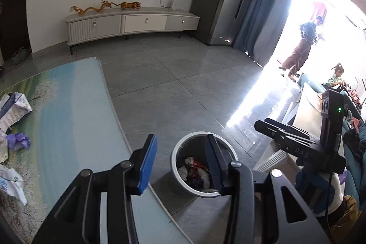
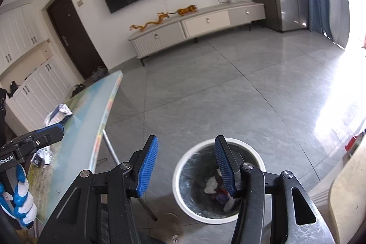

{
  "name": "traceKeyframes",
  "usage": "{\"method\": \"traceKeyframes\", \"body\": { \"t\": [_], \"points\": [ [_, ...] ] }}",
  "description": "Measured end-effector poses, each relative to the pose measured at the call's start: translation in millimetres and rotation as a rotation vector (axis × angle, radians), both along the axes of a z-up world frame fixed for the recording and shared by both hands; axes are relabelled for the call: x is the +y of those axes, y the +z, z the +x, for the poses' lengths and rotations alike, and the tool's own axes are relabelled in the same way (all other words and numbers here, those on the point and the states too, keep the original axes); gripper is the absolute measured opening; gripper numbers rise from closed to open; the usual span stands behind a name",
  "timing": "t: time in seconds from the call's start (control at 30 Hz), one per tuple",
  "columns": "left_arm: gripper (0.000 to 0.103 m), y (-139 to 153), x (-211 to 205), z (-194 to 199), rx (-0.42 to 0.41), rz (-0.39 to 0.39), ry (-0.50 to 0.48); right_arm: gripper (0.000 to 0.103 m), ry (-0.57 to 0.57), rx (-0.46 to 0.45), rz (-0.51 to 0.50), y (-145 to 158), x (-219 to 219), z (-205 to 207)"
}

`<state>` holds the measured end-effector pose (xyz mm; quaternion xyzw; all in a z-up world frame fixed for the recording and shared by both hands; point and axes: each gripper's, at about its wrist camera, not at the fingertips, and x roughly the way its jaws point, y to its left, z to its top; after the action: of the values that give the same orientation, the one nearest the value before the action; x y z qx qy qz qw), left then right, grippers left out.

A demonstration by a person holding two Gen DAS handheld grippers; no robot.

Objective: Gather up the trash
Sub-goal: 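Move both open tools back over the table, then grasp the white milk carton with the left tool while the right tool grasps the white plastic bag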

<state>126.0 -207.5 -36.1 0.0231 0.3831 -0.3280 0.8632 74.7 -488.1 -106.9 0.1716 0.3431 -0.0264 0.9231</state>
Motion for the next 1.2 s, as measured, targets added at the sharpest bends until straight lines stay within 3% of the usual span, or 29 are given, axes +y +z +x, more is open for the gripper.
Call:
{"method": "traceKeyframes", "body": {
  "t": [0.3, 0.63, 0.77, 0.9, 1.2],
  "points": [
    [0.050, 21.8, 101.4, -13.9, -0.051, -0.042, 0.155, 0.057, 0.119, -0.068, -0.039, 37.3, 60.8, 10.8],
    [0.055, 20.0, 216.8, -23.1, -0.062, -0.088, 0.320, 0.062, 0.196, -0.096, -0.081, 63.8, 119.8, 11.7],
    [0.058, 15.2, 263.5, -27.9, -0.071, -0.092, 0.392, 0.063, 0.241, -0.111, -0.095, 73.7, 144.3, 13.5],
    [0.060, 4.5, 301.8, -27.8, -0.056, -0.087, 0.462, 0.072, 0.297, -0.122, -0.112, 80.7, 169.9, 18.0],
    [0.062, -23.8, 368.2, -13.5, 0.000, -0.034, 0.600, 0.081, 0.420, -0.114, -0.126, 75.3, 223.6, 38.7]
  ]
}}
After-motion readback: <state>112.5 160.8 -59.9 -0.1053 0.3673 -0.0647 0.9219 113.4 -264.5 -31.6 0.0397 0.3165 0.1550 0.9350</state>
